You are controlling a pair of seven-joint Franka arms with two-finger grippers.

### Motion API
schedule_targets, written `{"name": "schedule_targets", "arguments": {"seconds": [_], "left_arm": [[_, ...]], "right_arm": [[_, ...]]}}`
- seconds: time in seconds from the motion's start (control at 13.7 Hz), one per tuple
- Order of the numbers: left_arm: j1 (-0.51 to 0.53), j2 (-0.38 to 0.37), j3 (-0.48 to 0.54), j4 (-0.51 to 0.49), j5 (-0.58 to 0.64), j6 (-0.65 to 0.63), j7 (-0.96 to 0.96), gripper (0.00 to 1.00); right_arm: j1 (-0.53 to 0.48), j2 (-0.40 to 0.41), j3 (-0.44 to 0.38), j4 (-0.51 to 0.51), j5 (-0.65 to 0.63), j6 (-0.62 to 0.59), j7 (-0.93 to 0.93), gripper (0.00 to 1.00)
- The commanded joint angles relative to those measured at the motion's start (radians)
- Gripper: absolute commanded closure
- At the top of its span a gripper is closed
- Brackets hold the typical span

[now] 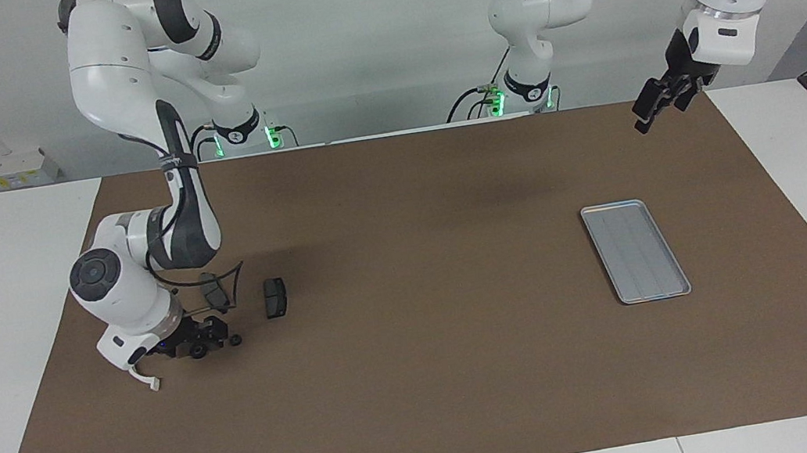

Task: Pick bearing gear from pile to tray
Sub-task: 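Reach the right gripper to the small black bearing gear beside the white arc, then grasp the black bearing gear with the right gripper and lift it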

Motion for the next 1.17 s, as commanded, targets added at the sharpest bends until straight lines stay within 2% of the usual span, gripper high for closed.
{"name": "schedule_targets", "arguments": {"seconds": [0.0, 0.07, 0.37, 0.44, 0.8, 1.1], "left_arm": [[-0.003, -0.023, 0.003, -0.021, -0.005, -0.009, 0.006, 0.0], [-0.003, -0.023, 0.004, -0.021, -0.005, -0.009, 0.006, 0.0], [-0.003, -0.023, 0.003, -0.021, -0.005, -0.009, 0.006, 0.0], [-0.003, -0.023, 0.003, -0.021, -0.005, -0.011, 0.006, 0.0], [-0.003, -0.023, 0.003, -0.021, -0.005, -0.009, 0.006, 0.0], [-0.003, -0.023, 0.003, -0.021, -0.005, -0.009, 0.006, 0.0]], "right_arm": [[-0.008, -0.031, 0.005, -0.038, 0.011, 0.013, -0.026, 0.31], [-0.008, -0.031, 0.005, -0.038, 0.011, 0.013, -0.026, 0.39], [-0.008, -0.029, 0.005, -0.037, 0.009, 0.015, -0.028, 0.91], [-0.008, -0.028, 0.005, -0.035, 0.009, 0.015, -0.028, 1.0], [0.019, -0.032, 0.005, 0.061, 0.009, -0.03, -0.006, 1.0], [0.114, -0.061, 0.014, 0.214, 0.009, -0.184, 0.136, 1.0]]}}
